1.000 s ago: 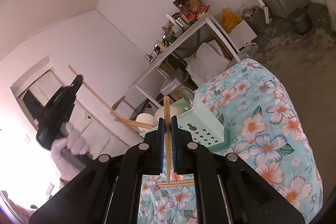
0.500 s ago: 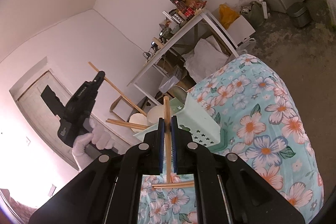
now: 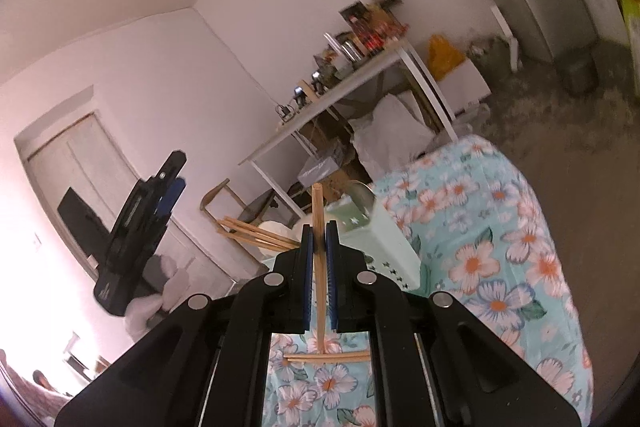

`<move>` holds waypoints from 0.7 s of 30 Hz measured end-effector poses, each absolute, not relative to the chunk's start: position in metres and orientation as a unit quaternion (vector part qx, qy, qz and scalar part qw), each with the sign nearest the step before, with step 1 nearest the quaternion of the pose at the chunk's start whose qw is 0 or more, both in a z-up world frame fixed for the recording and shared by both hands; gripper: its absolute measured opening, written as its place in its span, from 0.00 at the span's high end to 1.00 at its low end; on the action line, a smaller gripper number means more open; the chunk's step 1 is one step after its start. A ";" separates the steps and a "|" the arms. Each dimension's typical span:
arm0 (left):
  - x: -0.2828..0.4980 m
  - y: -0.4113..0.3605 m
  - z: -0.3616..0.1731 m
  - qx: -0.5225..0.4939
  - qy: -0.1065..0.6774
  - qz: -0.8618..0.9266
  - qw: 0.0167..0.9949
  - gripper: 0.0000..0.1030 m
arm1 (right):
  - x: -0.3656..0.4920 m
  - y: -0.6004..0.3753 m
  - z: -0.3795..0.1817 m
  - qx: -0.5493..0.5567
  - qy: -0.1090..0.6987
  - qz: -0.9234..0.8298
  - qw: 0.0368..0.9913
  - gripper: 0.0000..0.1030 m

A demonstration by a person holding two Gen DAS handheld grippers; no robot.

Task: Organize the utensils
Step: 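Lower the chopstick into the holder and open left gripper while right gripper lifts its chopstick, then lower the held chopstick into the green holder and open the right gripper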

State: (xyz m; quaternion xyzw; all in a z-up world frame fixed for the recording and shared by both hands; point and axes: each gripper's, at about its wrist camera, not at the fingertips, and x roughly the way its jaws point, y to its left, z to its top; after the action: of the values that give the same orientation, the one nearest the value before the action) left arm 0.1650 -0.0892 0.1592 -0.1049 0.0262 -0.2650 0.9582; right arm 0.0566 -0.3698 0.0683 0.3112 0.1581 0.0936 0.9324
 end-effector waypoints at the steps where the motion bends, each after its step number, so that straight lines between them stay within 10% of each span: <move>1: 0.158 -0.083 0.159 -0.103 0.026 -0.263 0.959 0.34 | 0.054 -0.365 0.075 0.299 0.152 0.094 0.938 0.94; 21: 0.098 0.006 0.060 -0.067 0.150 -0.216 0.962 0.13 | 0.062 -0.232 0.176 -0.025 0.040 0.089 0.995 0.94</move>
State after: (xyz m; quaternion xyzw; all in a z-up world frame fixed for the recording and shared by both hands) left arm 0.0978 0.0062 0.0599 -0.0673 0.1497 -0.2162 0.9624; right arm 0.0621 -0.2317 0.1761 -0.0250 0.0403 0.0892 0.9949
